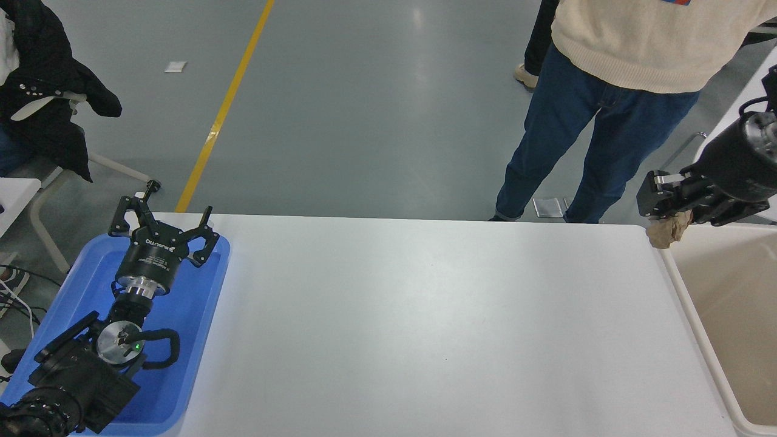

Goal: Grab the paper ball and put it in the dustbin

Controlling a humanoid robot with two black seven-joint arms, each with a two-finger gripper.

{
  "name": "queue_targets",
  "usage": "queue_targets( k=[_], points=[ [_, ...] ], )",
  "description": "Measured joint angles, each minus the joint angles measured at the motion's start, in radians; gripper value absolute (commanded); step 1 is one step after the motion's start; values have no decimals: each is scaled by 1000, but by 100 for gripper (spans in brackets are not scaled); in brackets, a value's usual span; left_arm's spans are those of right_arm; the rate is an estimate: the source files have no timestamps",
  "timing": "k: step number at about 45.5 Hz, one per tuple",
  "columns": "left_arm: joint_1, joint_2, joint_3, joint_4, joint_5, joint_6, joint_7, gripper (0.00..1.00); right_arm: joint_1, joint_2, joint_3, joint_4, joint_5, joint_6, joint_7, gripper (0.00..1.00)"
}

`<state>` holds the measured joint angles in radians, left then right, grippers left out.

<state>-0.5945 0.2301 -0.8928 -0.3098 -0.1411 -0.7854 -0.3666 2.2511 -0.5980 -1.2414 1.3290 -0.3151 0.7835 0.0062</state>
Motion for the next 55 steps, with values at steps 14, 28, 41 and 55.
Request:
queue_targets(
  k=[14, 28, 41, 55],
  points=[
    [0, 0, 0, 0, 0, 0, 0, 100, 7, -78, -68, -66, 0, 2, 0, 0],
    [0, 0, 0, 0, 0, 0, 0, 100, -124, -228, -157, -296, -4, 2, -1, 0],
    [0, 0, 0, 0, 0, 0, 0, 100, -460, -316, -27, -536, -3, 2, 0, 0],
    [1, 0, 0, 0, 0, 0, 0, 100, -957, -301, 334, -768, -3, -100, 0, 0]
  ],
)
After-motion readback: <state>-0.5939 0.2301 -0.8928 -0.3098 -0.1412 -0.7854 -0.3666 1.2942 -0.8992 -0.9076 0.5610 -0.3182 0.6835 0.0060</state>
